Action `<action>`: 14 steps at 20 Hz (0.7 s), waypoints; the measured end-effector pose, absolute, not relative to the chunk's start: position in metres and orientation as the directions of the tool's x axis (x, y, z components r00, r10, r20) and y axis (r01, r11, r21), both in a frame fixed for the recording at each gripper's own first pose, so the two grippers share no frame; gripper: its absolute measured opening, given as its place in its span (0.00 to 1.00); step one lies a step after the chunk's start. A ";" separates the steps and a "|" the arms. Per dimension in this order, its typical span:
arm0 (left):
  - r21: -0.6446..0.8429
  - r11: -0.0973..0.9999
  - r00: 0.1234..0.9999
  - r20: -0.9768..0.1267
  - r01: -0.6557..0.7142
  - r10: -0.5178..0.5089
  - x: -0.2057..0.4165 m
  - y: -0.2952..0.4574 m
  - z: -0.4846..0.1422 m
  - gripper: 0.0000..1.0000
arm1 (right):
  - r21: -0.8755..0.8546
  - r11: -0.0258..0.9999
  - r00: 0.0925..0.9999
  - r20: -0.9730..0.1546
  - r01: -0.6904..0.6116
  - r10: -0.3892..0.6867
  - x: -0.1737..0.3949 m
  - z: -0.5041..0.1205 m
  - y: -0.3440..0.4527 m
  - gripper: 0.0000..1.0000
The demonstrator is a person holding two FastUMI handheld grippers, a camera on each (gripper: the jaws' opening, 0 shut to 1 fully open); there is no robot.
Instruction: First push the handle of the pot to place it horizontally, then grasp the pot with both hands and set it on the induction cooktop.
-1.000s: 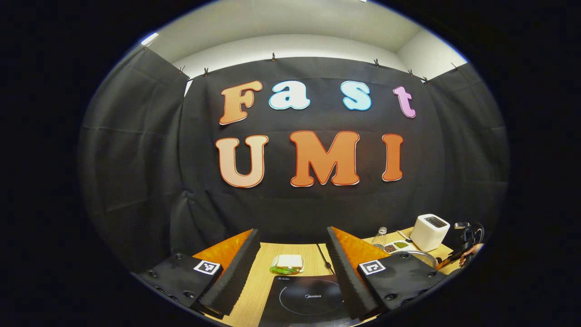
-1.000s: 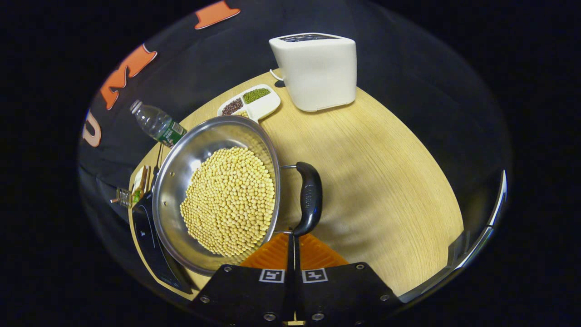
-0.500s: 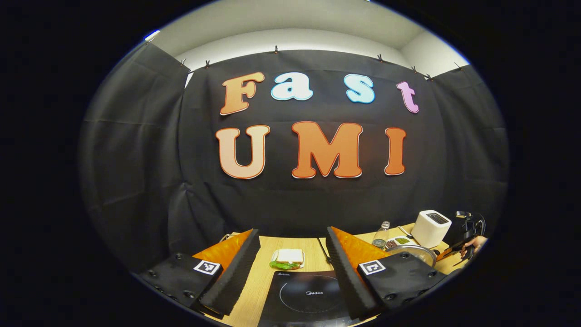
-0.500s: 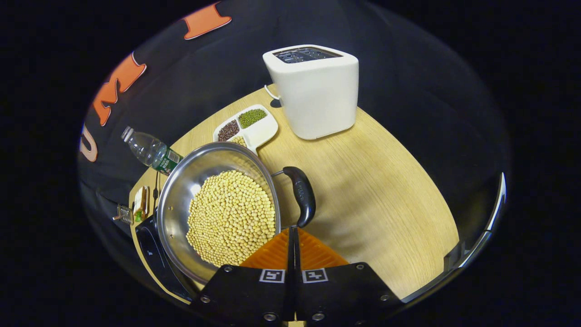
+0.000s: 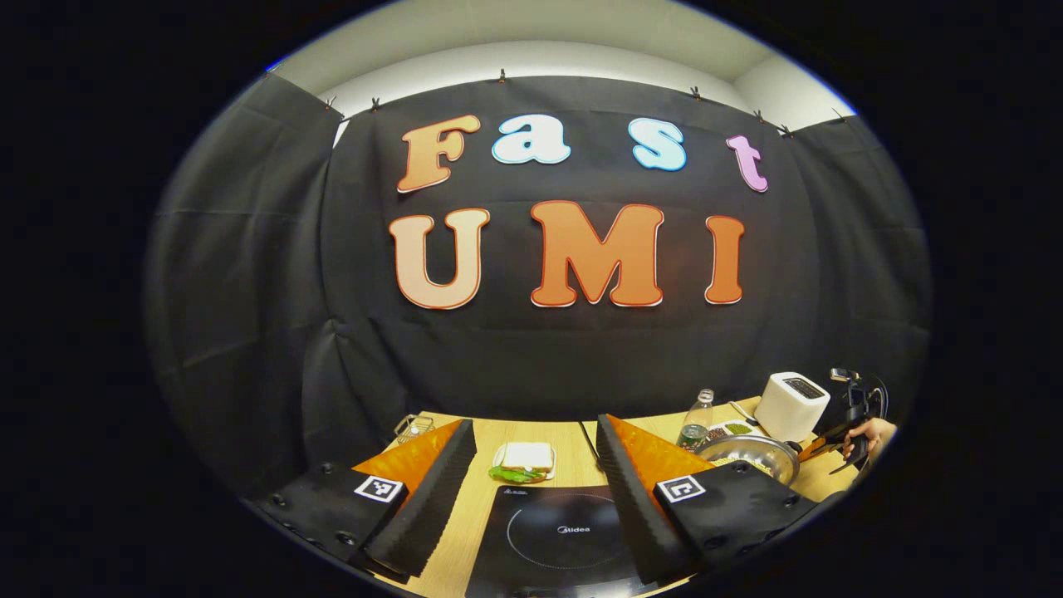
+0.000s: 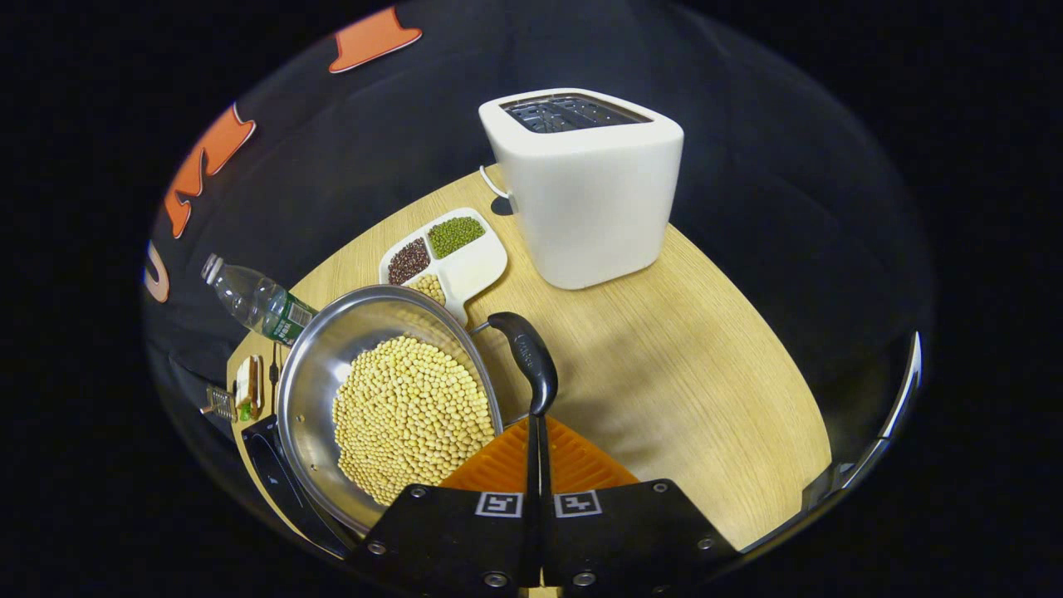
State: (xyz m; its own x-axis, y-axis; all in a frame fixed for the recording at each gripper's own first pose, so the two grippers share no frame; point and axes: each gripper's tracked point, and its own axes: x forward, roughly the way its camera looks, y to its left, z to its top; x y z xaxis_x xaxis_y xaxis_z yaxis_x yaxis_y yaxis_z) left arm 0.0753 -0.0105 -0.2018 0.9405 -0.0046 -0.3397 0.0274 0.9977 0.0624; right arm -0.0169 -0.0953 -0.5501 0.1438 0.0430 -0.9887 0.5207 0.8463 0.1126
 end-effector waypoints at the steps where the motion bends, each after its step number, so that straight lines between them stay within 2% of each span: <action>1: 0.059 0.998 0.936 -0.351 0.038 -0.015 0.076 -0.016 -0.209 0.97 | 0.111 0.847 0.143 -0.989 0.520 0.042 -0.016 -0.551 -0.095 0.00; 3: 0.052 0.997 0.923 -0.382 0.065 -0.041 0.077 -0.028 -0.226 0.94 | 0.119 0.846 0.154 -0.987 0.520 0.044 -0.017 -0.546 -0.095 0.00; 8: 0.006 0.988 0.861 -0.492 0.154 -0.132 0.080 -0.076 -0.283 0.96 | 0.158 0.850 0.237 -0.971 0.502 0.040 -0.009 -0.518 -0.098 0.01; 10: -0.043 0.981 0.821 -0.541 0.187 -0.181 0.082 -0.101 -0.306 0.96 | 0.164 0.863 0.261 -0.965 0.478 0.039 -0.008 -0.505 -0.097 0.05; 14: -0.123 0.967 0.740 -0.625 0.224 -0.251 0.086 -0.146 -0.349 0.96 | 0.173 0.899 0.305 -0.951 0.402 0.046 -0.001 -0.490 -0.088 0.27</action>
State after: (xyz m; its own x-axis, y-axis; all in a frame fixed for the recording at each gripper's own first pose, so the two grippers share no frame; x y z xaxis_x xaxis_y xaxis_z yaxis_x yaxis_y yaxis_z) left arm 0.0861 -0.1462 -0.3494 0.7395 -0.2510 -0.6246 0.2243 0.9667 -0.1230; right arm -0.0011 -0.0877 -0.4899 0.3045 0.0464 -0.9514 0.4023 0.8991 0.1726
